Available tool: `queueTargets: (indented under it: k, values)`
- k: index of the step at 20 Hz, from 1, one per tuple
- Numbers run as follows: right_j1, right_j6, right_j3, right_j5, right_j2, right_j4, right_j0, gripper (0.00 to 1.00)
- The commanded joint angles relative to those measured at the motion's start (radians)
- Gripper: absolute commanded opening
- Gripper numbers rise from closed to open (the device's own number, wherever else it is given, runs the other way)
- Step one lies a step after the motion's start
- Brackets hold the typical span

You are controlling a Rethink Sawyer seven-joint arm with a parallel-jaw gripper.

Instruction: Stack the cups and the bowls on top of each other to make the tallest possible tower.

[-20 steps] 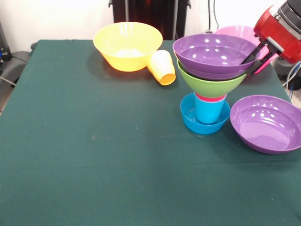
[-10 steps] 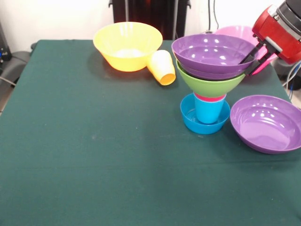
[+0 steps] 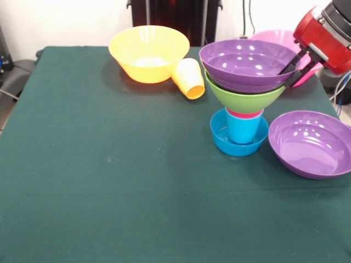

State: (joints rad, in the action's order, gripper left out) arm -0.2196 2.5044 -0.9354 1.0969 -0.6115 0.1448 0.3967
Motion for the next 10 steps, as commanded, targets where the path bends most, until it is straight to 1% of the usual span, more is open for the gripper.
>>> queueTargets:
  k: [1, 10]
  values:
    - [0.017, 0.202, -0.037, -0.053, 0.060, 0.012, -0.011, 1.00]
    - [0.015, 0.202, -0.042, -0.052, 0.062, 0.014, -0.011, 1.00]
